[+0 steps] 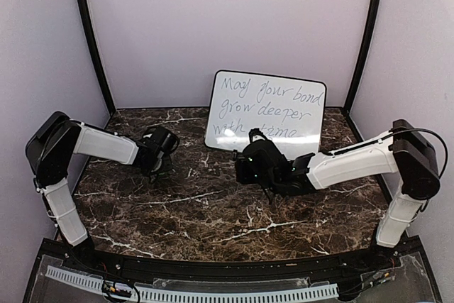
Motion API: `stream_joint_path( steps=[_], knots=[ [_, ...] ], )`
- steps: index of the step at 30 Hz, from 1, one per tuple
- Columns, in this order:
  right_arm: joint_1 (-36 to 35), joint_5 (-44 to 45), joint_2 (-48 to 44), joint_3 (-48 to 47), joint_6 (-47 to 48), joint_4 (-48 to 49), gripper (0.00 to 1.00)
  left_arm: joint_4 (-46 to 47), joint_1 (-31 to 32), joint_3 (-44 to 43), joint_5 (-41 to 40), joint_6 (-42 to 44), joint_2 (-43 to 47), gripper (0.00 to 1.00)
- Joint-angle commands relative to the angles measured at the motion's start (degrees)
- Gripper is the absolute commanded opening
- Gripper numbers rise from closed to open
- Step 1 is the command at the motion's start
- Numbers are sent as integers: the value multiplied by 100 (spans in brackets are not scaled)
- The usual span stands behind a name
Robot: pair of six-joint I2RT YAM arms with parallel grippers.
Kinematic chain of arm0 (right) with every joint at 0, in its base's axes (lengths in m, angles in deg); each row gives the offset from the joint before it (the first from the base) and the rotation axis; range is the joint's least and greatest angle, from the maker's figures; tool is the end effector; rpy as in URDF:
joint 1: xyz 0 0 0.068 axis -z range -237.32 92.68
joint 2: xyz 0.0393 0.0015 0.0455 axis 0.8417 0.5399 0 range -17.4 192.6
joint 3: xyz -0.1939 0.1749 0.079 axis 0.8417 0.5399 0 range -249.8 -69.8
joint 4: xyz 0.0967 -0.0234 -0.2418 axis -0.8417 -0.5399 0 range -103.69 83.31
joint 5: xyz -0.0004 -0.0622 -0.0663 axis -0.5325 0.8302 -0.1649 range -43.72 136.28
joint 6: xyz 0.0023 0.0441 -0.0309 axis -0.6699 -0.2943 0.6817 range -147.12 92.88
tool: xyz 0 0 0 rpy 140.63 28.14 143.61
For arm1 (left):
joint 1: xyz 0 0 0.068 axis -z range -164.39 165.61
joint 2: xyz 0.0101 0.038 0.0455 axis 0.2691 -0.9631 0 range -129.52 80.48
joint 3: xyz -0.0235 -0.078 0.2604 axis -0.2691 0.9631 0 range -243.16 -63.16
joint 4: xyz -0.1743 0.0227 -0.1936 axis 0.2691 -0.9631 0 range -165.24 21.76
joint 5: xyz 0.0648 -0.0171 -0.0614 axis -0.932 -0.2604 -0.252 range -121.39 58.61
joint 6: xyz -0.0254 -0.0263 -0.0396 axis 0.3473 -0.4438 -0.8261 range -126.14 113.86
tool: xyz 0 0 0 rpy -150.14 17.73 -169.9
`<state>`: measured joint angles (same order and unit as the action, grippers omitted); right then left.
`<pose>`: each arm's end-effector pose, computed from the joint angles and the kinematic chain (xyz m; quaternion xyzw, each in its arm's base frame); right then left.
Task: Erase the whiteboard
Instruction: Pick up the whiteboard eraser from the center of the board.
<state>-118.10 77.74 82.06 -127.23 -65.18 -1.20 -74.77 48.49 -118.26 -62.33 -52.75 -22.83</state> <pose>0.1966 0.3133 0.1923 -0.0497 0.8669 0.1713 0.4655 0.3031 -0.1742 0.1424 -0.1899 0.9023 0.0089 0.3869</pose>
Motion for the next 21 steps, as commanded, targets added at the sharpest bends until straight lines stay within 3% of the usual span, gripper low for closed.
stream_joint_path(
  steps=[1,21],
  knots=[
    [-61,-9,66,-166,-29,4,63,55,-45,29,-92,66,-33,45],
    [-65,-34,163,-283,-32,-61,63,67,-106,15,15,45,-141,44]
  ],
)
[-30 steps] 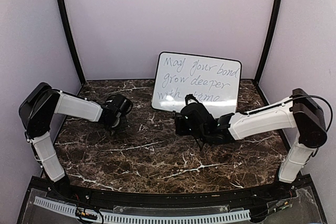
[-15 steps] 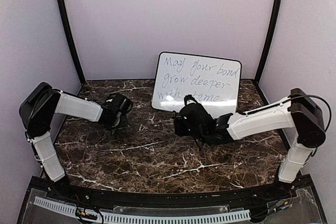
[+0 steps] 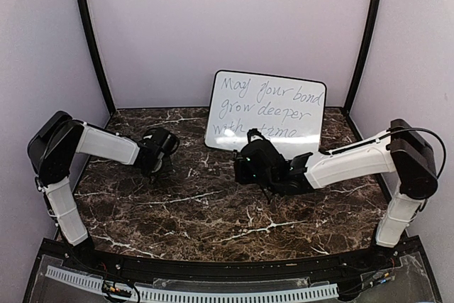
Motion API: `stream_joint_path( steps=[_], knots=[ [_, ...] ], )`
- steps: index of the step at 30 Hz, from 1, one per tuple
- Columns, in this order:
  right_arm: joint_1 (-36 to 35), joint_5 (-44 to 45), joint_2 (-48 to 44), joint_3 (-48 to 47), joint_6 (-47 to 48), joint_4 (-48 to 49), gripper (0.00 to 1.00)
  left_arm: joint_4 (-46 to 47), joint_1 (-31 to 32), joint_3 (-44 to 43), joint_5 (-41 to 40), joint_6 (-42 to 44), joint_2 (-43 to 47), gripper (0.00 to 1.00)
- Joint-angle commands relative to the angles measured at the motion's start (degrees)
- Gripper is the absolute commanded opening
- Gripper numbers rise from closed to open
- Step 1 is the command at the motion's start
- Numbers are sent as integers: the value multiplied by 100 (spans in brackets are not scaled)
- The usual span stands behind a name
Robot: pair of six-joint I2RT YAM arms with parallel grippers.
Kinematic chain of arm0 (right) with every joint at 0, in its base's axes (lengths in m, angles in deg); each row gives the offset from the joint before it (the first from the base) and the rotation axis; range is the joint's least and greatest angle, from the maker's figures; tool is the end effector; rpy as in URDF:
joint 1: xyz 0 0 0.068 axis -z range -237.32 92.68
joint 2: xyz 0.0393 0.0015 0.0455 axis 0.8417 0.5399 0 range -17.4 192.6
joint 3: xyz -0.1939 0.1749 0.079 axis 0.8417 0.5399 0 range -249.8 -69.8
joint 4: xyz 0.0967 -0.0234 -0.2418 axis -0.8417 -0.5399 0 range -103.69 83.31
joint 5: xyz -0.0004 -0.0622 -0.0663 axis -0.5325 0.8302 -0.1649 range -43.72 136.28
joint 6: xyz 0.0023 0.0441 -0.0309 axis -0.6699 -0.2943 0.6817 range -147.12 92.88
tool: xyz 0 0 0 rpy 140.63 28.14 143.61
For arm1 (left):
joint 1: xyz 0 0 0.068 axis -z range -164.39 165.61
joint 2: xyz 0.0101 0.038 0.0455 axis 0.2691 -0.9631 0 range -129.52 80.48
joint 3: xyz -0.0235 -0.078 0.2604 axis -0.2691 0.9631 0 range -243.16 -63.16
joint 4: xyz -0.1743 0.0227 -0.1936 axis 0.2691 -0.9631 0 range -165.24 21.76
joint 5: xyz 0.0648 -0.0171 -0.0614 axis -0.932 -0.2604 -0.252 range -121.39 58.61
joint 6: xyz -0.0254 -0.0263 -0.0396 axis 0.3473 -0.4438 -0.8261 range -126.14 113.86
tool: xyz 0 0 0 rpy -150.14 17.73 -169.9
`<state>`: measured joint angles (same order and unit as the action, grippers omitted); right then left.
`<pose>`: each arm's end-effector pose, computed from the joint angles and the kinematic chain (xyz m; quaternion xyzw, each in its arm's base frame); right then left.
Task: Erase the whiteboard
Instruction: Pick up the whiteboard eraser from the center of the board.
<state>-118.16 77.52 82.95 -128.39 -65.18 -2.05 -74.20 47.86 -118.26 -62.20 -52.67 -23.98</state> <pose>0.1981 0.3171 0.1918 -0.0527 0.8690 0.1691 0.4619 0.3061 -0.1716 0.1363 -0.1929 0.9033 0.0137 0.3829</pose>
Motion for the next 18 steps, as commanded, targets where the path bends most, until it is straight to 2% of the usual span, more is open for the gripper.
stream_joint_path(
  steps=[1,5,11,18],
  knots=[
    [-57,-13,78,-162,-29,25,63,13,-48,15,8,37,-32,44],
    [-59,-4,78,-157,-42,19,63,20,-62,37,50,14,-68,43],
    [-55,4,86,-161,-59,10,63,42,-70,43,66,-3,-74,34],
    [-60,39,47,-155,-16,-13,63,18,-70,23,93,24,17,32]
  ],
)
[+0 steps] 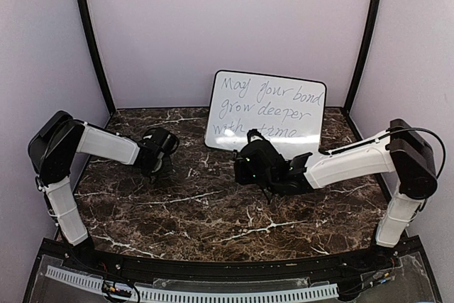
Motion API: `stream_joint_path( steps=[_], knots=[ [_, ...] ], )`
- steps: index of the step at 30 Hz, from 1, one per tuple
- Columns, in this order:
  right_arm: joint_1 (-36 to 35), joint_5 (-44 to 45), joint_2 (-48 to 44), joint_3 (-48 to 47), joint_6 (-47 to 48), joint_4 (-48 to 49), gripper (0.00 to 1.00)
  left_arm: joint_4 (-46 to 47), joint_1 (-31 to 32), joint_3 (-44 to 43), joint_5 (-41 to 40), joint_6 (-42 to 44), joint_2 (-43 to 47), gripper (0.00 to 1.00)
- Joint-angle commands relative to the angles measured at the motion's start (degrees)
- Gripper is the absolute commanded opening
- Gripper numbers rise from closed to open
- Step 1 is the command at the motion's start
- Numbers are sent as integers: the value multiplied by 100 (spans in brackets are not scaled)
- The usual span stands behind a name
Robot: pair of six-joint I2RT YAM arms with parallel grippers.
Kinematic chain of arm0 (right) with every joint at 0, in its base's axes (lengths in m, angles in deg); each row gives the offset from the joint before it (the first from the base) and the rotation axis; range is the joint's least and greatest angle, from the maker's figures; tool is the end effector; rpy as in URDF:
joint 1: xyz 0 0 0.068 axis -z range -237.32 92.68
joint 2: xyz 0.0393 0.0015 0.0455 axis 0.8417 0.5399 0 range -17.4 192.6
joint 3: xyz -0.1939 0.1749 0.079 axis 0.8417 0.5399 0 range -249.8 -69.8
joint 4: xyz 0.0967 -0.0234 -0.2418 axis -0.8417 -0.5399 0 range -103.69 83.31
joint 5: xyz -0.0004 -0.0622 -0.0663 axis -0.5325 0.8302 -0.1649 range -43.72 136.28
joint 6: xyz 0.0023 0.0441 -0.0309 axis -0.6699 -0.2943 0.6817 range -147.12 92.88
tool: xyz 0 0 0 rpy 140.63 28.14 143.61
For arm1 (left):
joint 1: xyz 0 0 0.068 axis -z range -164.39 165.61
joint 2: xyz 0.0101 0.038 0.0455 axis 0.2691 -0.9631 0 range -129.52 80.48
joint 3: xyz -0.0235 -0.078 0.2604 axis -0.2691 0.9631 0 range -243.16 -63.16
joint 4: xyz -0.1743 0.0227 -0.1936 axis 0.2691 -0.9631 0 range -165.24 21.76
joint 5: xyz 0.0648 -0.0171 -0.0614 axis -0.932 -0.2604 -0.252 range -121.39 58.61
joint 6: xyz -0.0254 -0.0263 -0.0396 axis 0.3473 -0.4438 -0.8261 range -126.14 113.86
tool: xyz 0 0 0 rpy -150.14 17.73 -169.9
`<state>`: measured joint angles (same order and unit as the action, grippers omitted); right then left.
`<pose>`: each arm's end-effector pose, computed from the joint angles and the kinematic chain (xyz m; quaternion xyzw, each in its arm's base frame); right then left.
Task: Erase the whiteboard
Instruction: Pick up the whiteboard eraser from the center of the board.
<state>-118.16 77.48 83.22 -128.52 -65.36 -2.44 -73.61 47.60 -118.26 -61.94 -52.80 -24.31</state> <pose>0.1983 0.3174 0.1902 -0.0530 0.8709 0.1667 0.4593 0.3077 -0.1709 0.1350 -0.1958 0.9026 0.0109 0.3832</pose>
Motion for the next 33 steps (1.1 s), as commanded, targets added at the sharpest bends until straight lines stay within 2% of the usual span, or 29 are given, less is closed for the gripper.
stream_joint_path(
  steps=[1,3,7,9,17,22,27,33],
  knots=[
    [-57,68,-7,-142,37,17,64,-52,-43,11,104,53,129,31],
    [-56,197,-62,-148,118,-50,65,-51,-43,11,218,102,324,25],
    [-58,626,-211,-203,286,-305,74,110,-35,97,618,403,1018,24],
    [-59,904,-281,-244,326,-518,82,416,-35,226,947,668,1455,26],
    [-50,1560,-552,-255,635,-868,98,1146,-35,322,2718,1772,2721,28],
    [-23,1630,-996,33,977,-496,99,1610,-28,304,4371,2275,3270,30],
    [127,1470,-1386,378,1280,-115,99,1889,-19,341,4922,2503,3616,32],
    [575,1378,-1695,723,920,-399,99,1728,-17,298,5583,2798,3610,32]
  ],
)
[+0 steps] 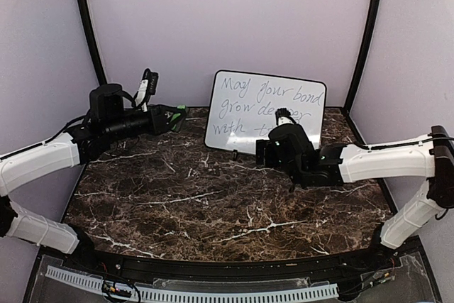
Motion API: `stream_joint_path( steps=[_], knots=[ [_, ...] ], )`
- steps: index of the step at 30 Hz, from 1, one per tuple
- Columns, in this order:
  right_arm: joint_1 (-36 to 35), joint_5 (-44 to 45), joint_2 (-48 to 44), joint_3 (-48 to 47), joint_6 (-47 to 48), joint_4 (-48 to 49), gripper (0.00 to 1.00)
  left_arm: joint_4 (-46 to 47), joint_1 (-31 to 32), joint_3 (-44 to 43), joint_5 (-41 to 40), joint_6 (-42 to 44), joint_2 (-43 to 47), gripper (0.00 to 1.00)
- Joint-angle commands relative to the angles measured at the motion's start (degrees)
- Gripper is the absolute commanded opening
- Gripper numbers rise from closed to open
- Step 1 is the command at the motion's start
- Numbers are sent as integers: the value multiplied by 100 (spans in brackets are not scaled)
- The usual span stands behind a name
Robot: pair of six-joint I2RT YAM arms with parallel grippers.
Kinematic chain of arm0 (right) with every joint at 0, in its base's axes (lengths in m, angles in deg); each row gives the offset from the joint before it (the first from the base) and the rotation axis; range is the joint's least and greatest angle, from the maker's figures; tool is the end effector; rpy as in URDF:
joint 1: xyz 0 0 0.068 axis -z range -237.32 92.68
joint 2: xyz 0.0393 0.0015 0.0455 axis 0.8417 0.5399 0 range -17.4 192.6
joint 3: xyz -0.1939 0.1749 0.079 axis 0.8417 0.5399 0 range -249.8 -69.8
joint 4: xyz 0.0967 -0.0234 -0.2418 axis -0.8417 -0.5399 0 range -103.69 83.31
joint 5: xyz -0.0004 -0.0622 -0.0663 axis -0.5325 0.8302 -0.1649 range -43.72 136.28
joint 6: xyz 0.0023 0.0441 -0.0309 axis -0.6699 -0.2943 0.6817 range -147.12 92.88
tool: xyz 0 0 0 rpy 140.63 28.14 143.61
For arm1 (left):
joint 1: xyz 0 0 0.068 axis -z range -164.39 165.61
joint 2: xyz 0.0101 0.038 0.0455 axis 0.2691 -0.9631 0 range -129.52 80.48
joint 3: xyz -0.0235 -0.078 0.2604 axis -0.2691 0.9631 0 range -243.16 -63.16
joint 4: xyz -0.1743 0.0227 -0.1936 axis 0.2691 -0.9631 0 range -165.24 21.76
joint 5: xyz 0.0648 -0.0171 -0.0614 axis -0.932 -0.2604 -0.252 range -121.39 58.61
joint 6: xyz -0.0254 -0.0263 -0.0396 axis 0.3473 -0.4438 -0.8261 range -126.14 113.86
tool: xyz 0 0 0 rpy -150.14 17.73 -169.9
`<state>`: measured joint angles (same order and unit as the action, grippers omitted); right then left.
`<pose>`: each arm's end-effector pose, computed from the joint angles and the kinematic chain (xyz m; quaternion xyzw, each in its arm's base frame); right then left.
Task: Erase the whiteboard
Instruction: Pick up the whiteboard eraser from the center of the board.
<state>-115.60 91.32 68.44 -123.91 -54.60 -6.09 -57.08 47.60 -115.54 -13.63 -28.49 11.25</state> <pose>0.1927 0.2638 0.2477 -0.0321 0.8256 0.0645 0.5596 0.2365 -0.1605 0.3361 0.1649 0.7212 -0.4046 0.5377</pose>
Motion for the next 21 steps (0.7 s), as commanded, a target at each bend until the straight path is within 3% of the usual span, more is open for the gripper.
stream_joint_path(
  steps=[1,8,15,21],
  knots=[
    [403,-95,-292,366,-198,-25,99,122,-17,53,846,419,73,32],
    [721,-555,-542,831,-344,144,99,200,-17,89,1563,614,282,32],
    [919,-621,77,448,-968,-513,99,-333,-17,-169,1408,1110,280,32],
    [1029,-801,558,105,-1496,-769,97,24,-17,268,1184,1110,340,31]
  ],
)
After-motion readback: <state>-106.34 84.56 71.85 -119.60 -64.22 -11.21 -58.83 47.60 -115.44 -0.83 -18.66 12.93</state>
